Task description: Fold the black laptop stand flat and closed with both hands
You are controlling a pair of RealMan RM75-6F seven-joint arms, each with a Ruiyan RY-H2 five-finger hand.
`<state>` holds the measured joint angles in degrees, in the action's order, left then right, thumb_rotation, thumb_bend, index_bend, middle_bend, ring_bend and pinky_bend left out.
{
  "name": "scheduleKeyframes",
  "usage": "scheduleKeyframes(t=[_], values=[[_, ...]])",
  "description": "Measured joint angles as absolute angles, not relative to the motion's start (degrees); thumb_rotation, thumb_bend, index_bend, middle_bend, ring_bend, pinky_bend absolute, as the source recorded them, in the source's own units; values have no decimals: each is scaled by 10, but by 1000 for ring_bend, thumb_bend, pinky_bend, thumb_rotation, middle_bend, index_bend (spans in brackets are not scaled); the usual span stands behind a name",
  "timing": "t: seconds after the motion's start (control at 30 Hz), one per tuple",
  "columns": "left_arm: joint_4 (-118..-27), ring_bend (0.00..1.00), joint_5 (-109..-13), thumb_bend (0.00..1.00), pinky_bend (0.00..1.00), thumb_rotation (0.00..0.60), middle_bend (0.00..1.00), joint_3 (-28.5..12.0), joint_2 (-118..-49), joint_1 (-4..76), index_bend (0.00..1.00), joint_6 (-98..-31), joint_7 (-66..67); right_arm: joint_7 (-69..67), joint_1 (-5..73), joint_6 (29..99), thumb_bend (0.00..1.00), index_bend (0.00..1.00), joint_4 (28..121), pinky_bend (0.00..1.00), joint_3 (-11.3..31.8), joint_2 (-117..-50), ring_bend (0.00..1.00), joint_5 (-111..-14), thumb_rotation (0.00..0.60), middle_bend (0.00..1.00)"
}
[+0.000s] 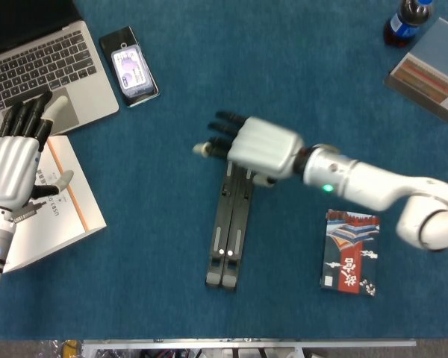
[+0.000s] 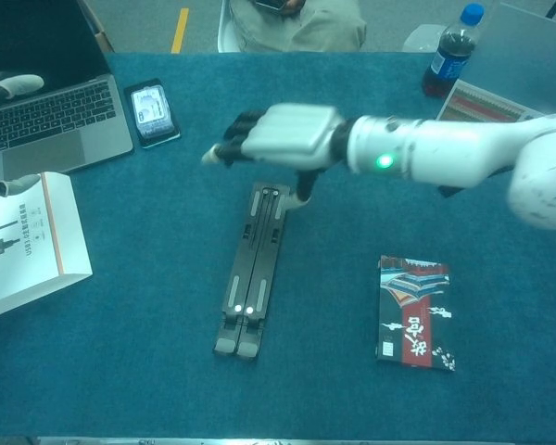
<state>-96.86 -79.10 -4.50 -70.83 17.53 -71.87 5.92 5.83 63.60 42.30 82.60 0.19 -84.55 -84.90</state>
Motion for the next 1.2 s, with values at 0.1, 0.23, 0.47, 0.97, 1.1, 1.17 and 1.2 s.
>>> scheduleKeyframes(t=[0.1,0.23,0.47,0.97,1.1,1.17,1.2], values=[[-962,0,-800,246,0,600,0,-42,-704,175,0,-724,67,97,602,458,178,30,862,10,7,-809,20,-813,600,154],[-959,0,-806,246,0,600,0,-40,-697,172,0,-733,73,139,554,512,179,29,909,10,12,-767,19,-769,600,132],[-951,0,-798,246,0,600,0,-38,-687,163,0,-746,97,175,475,601,181,29,968,10,13,-719,19,-727,600,119],[-925,0,-781,246,0,600,0,-39,-678,135,0,-782,115,206,294,801,200,29,1043,102,-15,-664,25,-733,600,159],[-915,0,-793,246,0,600,0,-38,-680,129,0,-795,98,196,251,835,224,38,1046,109,-27,-653,35,-752,600,175],[-908,0,-803,246,0,600,0,-37,-682,125,0,-805,83,191,235,843,224,44,1047,109,-33,-649,35,-759,600,175],[-904,0,-807,246,0,600,0,-36,-683,123,0,-810,76,188,225,848,224,45,1048,109,-36,-647,35,-764,600,175]])
